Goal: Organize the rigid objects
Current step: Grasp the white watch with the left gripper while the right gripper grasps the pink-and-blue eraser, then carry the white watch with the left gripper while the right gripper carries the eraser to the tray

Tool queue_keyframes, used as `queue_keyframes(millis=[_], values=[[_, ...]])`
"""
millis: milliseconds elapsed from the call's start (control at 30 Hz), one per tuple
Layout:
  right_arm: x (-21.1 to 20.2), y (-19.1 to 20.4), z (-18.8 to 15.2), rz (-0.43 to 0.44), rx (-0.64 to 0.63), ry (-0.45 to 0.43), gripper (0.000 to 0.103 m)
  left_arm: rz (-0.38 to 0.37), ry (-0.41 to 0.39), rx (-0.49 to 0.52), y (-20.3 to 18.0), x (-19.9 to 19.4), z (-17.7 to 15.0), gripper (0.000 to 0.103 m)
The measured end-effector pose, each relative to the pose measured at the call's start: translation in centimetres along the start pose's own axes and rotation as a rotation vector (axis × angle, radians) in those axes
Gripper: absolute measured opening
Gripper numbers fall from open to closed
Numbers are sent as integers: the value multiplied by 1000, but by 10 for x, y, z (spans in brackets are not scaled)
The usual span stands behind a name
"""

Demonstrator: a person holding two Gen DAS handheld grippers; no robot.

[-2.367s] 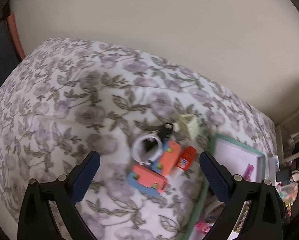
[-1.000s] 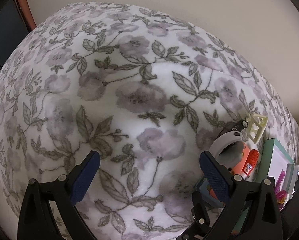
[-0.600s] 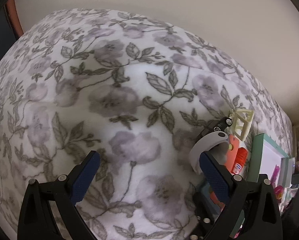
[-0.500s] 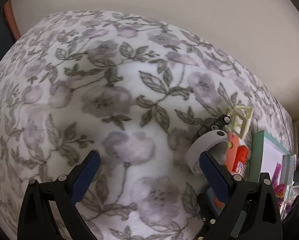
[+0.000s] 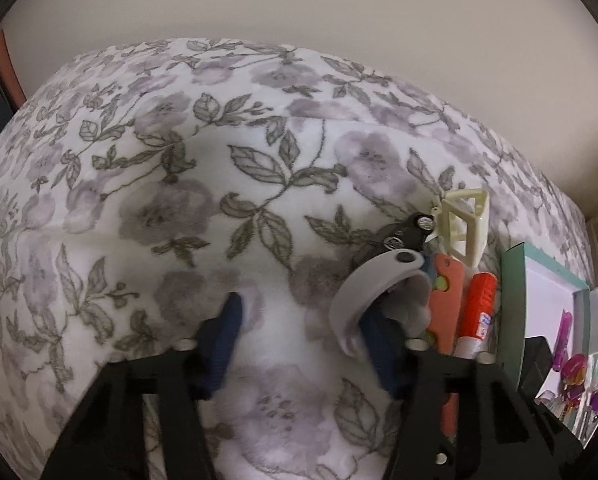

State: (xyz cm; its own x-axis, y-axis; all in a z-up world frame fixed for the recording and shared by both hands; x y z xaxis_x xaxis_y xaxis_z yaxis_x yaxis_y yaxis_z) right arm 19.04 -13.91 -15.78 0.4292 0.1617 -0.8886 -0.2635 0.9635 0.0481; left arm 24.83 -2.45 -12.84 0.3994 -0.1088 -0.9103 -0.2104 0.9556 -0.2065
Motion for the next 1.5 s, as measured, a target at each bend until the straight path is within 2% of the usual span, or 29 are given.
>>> queue_keyframes(millis=[100,167,200,267,667,833,1033,1233,1500], values=[[-2,0,-1,13,4,2,49,-14,-2,0,-2,0,-1,27],[-3,-1,-1,25,11,1,49,-20,5,1,-4,1,-1,15],[-4,-2,-1,33,18,1,49,-23,8,-3,-4,1,-2,11],[-7,-4,-1,48,30,-4,49,-39,17,-18,-3,1,-2,8],[-40,-13,8,112,74,-84,45,-49,-62,-22,-6,-34,15,7],[-61,-16,16,109,74,-143,34,-63,-123,-11,-12,-60,23,7],[-51,-19,13,101,73,-110,34,-70,-160,9,-22,-78,26,7],[-53,-23,13,109,87,-120,34,-74,-165,15,-27,-84,26,7],[-102,-46,25,90,132,-247,34,-132,-210,30,-40,-112,26,7]])
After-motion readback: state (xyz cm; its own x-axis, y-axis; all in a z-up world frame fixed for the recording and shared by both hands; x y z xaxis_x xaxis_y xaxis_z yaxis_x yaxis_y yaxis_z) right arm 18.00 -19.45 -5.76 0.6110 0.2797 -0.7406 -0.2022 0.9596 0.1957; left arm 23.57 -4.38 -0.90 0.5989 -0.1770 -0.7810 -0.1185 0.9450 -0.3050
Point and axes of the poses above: each gripper's, at about its wrist camera, not at the fingertips, and x roughly the way its jaws point, y to its left, z to its top, the point moved 5 cm from there along x, roughly the way its jaws point, and after that the axes turned 11 degrees about -x, right-handed, at the moved point
